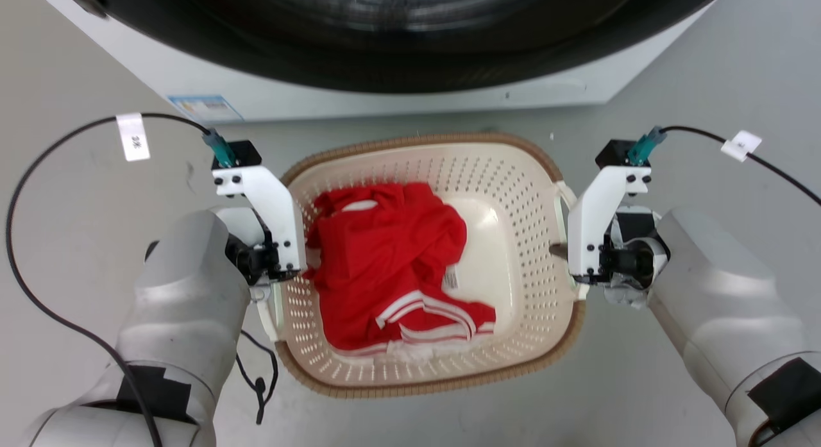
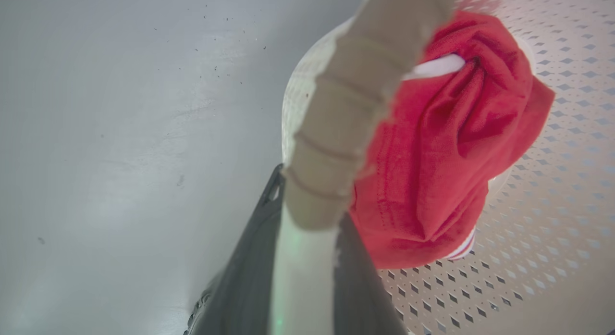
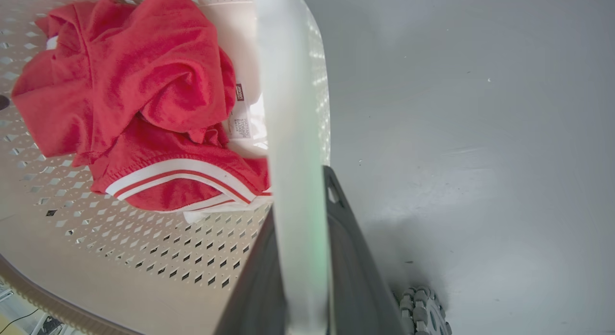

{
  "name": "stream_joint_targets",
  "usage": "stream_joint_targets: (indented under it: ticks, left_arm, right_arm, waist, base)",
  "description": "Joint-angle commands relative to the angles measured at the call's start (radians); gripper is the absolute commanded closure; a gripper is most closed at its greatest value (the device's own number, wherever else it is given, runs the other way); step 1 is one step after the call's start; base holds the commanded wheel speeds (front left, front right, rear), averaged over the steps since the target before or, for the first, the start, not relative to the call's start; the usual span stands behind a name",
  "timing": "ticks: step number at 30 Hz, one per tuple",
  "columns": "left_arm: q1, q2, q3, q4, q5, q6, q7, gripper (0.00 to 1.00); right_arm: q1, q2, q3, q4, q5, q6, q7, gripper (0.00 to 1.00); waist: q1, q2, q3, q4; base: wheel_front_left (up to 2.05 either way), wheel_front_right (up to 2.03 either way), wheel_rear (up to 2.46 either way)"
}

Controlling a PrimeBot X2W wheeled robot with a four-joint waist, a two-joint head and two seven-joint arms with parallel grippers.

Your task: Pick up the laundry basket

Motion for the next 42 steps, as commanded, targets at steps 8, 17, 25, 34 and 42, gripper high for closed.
stream_joint_targets:
  ticks: [8, 17, 25, 34, 42]
  left_arm:
    - [0.049, -0.002, -0.009, 0.0, -0.011, 0.007, 0.04, 1.0]
    - [0.082, -0.004, -0.018, 0.0, -0.026, -0.002, 0.06, 1.0]
    - [0.131, 0.005, -0.031, 0.0, -0.033, -0.006, 0.072, 1.0]
    - [0.199, -0.01, -0.04, 0.0, -0.045, -0.009, 0.084, 1.0]
    - [0.231, -0.02, -0.045, 0.001, -0.059, -0.003, 0.096, 1.0]
  right_arm:
    - [0.043, -0.005, 0.004, 0.031, 0.034, 0.001, 0.065, 1.0]
    - [0.059, 0.0, -0.006, 0.06, 0.052, 0.001, 0.111, 1.0]
    - [0.094, -0.004, 0.001, 0.08, 0.04, 0.001, 0.152, 1.0]
    - [0.167, -0.008, -0.009, 0.084, 0.021, 0.001, 0.16, 1.0]
    - [0.191, -0.009, -0.022, 0.083, 0.009, 0.001, 0.144, 1.0]
  waist:
    - [0.0, 0.0, -0.193, 0.017]
    - [0.0, 0.0, -0.309, 0.013]
    - [0.0, 0.0, -0.408, 0.008]
    - [0.0, 0.0, -0.491, 0.016]
    - [0.0, 0.0, -0.514, 0.028]
  base:
    - [0.0, 0.0, 0.0]
    - [0.0, 0.0, 0.0]
    - [0.0, 0.0, 0.0]
    - [0.0, 0.0, 0.0]
    - [0.0, 0.0, 0.0]
